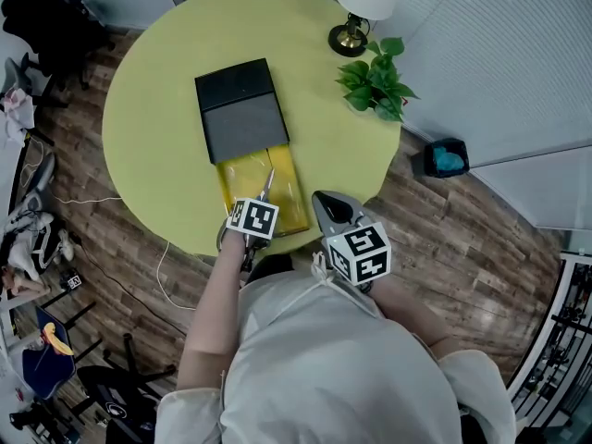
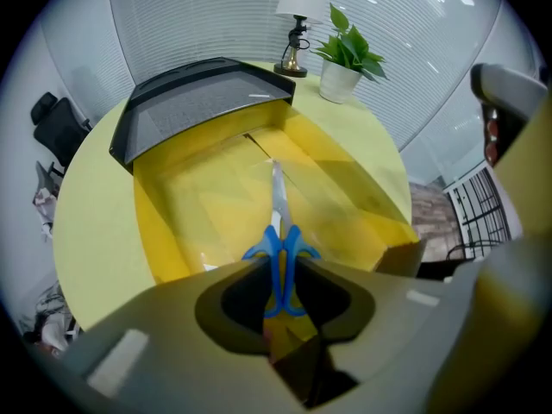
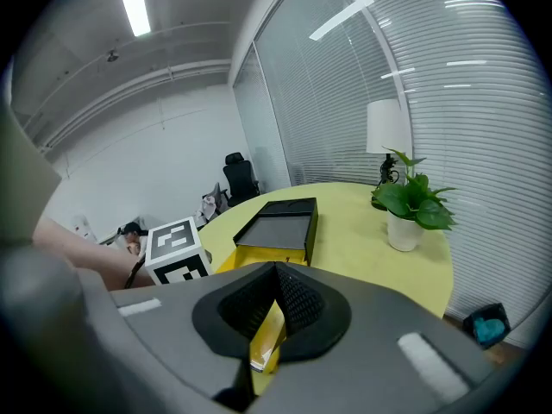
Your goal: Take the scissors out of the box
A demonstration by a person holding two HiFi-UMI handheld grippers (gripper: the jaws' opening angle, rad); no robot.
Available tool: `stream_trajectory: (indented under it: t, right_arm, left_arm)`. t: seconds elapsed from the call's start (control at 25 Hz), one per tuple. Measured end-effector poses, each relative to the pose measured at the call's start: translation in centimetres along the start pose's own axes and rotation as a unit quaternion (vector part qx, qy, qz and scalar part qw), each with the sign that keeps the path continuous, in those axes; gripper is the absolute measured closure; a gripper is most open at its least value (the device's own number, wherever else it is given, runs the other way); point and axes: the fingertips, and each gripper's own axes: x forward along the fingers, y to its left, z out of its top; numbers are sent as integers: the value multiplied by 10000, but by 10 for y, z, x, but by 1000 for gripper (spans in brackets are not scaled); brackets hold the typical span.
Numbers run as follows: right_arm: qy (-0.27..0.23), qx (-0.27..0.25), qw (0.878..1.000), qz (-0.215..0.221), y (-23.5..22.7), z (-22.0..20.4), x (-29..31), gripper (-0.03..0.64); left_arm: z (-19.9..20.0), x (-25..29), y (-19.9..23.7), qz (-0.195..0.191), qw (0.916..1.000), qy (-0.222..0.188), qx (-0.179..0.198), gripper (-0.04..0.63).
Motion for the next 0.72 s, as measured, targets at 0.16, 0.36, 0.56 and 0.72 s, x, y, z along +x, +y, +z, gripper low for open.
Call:
stream_trajectory:
  t: [0.16, 0.36, 0.56, 0.72]
  right_arm:
    - [-22, -75, 10000, 13, -4, 2, -5, 617]
    - [-45, -114, 9999, 79, 1, 3, -5, 617]
    - [-132, -156, 9997, 160, 13, 9, -4, 617]
    - [-227, -225, 9993, 187, 21, 17, 1, 617]
  left_arm:
    - [-2, -7, -3, -183, 9993, -131, -300, 502]
    - [5, -34, -2, -215, 9966, -635, -486, 503]
    - [17, -74, -2, -205, 9872, -1475, -565, 503]
    - [26, -105, 2, -140, 9776, -2026, -545, 503]
